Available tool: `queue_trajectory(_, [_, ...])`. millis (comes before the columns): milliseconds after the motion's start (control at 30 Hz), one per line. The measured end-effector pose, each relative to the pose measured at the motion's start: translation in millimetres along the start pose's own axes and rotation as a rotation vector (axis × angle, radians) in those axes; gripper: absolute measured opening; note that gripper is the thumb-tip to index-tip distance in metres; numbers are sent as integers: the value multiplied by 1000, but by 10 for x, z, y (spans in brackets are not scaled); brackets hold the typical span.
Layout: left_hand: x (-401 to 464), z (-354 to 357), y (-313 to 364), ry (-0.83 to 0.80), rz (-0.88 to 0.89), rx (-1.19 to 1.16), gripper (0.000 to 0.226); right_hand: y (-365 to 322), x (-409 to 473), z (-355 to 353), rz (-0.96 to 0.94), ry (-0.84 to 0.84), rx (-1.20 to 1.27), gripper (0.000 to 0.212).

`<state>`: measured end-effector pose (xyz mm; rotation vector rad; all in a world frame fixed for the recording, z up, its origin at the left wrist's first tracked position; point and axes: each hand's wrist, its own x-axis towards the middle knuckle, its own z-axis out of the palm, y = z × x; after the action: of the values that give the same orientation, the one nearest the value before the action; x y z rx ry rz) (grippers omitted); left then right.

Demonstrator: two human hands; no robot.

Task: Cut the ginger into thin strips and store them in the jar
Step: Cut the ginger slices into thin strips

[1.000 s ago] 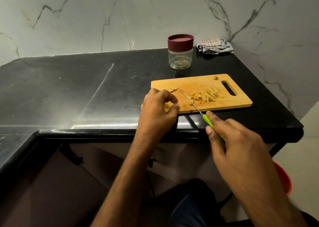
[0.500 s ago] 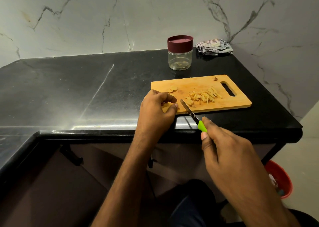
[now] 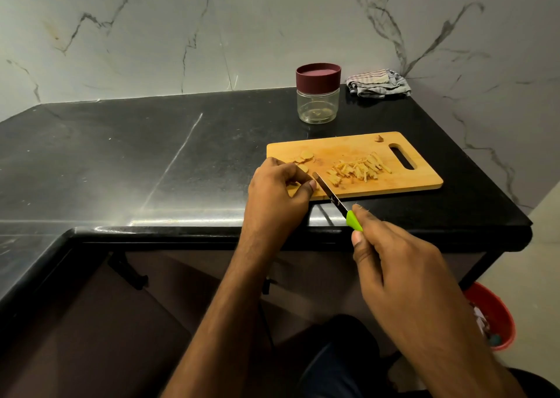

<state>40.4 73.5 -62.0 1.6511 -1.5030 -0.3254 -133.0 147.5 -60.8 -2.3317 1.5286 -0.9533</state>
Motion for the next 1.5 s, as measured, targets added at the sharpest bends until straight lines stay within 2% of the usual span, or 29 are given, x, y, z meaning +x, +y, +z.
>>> queue_trajectory(367, [0,-10,13,-16,-20,-12,5,-3,-50,-81,4,-44,-14,49])
queue_trajectory(533, [1,-17,21,-22,-18,-5,8,7,22,-52,13,-2,15,41])
queue_trajectory(933, [-4,5,19,-30,7,44,7,134,17,-99,85,5,-262,45])
queue_trajectory(1133, [-12,5,30,-68,31,60,11,146,29,-151,89,5,-216,47])
queue_trajectory(1300, [-3,-16,5,-43,29,29,3,113,25,-98,38,55,-82,44])
queue_trajectory(1400, [0,-22,-1,-25,27,17,10,109,20,-84,25,54,-52,44])
queue_trajectory(1500, [0,-29,-1,-6,14,7,7,96,23,-87,19,47,-40,45])
